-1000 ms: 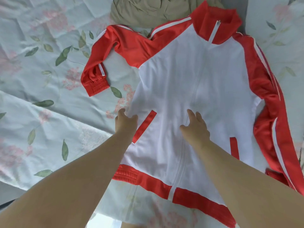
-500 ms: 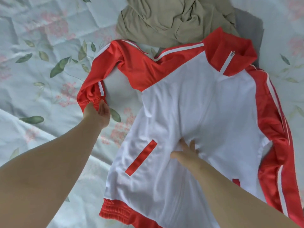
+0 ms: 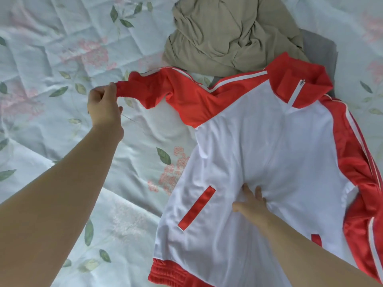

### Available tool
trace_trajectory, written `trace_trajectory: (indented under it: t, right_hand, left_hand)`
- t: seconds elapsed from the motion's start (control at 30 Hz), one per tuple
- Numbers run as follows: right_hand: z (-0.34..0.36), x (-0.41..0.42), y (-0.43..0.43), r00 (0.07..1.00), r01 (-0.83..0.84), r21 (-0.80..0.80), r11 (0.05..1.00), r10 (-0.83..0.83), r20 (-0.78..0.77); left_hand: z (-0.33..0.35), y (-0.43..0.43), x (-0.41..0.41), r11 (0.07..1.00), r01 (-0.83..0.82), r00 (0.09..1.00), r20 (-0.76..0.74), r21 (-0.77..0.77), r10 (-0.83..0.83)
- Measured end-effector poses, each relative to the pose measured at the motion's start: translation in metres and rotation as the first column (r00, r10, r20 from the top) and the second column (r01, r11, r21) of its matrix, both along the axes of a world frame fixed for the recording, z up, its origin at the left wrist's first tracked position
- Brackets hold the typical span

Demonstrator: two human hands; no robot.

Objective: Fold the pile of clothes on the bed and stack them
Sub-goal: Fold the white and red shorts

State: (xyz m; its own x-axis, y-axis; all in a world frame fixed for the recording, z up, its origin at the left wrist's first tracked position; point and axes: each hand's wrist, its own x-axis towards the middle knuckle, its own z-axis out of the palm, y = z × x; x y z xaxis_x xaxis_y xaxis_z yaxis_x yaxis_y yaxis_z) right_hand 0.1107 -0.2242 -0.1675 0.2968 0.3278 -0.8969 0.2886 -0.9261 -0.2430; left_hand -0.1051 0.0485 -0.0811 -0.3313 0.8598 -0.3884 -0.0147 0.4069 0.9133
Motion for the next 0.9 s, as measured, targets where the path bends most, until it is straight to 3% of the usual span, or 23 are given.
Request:
trace_trajectory:
  t: [0.07,0.17,0.3,0.4,0.53,0.73,0.9]
  right_hand:
    - [0.008,0.002,0.001,0.999,0.033,0.021,0.999,-0.033,-0.010]
    - [0.023,-0.001,0.008,0.995,0.101,0.028,0.994,-0.102,0.017]
    - [0.041,-0.020,0.024,0.994,0.072,0.106,0.992,-0.081,0.076]
    - [0.055,-0.034,0.036,0.992,0.019,0.150,0.989,-0.037,0.121]
    - [0.071,-0.042,0.046,0.987,0.079,0.265,0.961,-0.112,0.112]
    - [0.084,-0.035,0.025,0.963,0.175,0.355,0.918,-0.235,0.132]
    - [0.086,-0.002,-0.018,0.904,0.359,0.383,0.851,-0.419,0.081]
  left_hand:
    - [0.019,0.004,-0.006,0.988,0.087,0.980,-0.190,0.131,-0.061]
    - [0.048,0.007,-0.021,0.942,0.160,0.906,-0.423,0.294,-0.021]
    - [0.082,0.017,-0.045,0.903,0.173,0.848,-0.526,0.392,0.066]
    - [0.108,0.023,-0.059,0.910,0.128,0.851,-0.515,0.395,0.104]
    - [0.143,0.026,-0.069,0.891,0.111,0.892,-0.439,0.441,0.105]
    - [0.157,-0.003,-0.018,0.837,0.263,0.932,-0.351,0.479,-0.092]
    - [0.134,-0.050,0.067,0.801,0.400,0.908,-0.315,0.447,-0.277]
